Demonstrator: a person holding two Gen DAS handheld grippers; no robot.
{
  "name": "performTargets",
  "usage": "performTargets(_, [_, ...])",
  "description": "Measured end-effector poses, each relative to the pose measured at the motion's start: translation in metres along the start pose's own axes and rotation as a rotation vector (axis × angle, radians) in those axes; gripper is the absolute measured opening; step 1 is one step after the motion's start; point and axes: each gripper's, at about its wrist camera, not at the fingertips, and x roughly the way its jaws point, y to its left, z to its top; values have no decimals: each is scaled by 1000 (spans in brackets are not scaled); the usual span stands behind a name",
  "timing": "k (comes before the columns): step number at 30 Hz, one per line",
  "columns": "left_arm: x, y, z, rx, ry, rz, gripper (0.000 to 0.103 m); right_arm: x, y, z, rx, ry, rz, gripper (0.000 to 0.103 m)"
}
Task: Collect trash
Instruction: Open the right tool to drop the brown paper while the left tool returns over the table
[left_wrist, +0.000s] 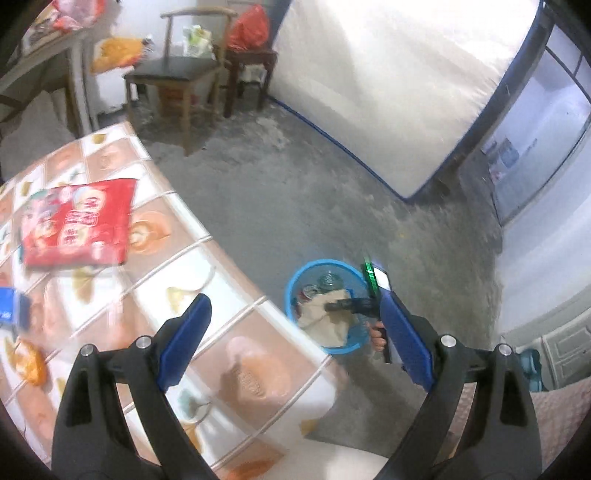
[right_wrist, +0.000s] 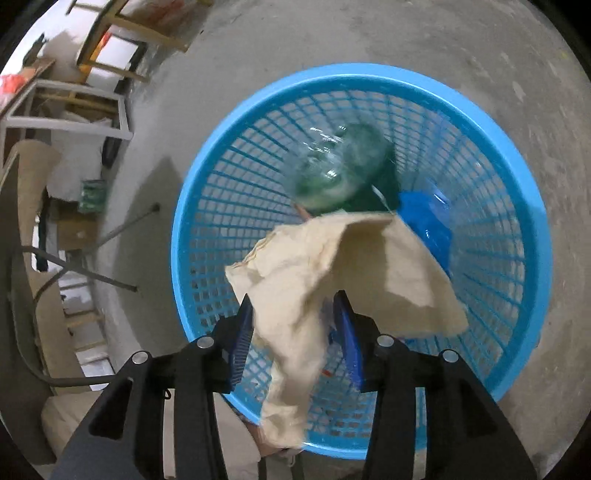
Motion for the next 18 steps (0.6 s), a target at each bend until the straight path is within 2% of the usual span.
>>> performTargets(1, [-4, 3, -4, -1, -10, 5, 89, -8, -2, -4, 3, -16, 5, 48])
performTargets(8, [-39, 28, -23, -33, -102, 26, 89, -74, -1, -28, -29, -170, 1, 48])
performTargets(11, [-55, 43, -31, -48, -140, 44, 89, -89, 1, -29, -35, -224, 9, 34])
performTargets(15, [-72, 73, -45, -138, -151, 18, 89, -53, 10, -10, -41, -154, -1, 18])
performTargets(17, [-81, 93, -53, -203, -158, 2, 89, -9, 11, 3, -43, -50, -48, 12])
performTargets(18, [-87, 101, -57, -229, -164, 5, 89, 16, 12, 9, -51, 9, -103, 11])
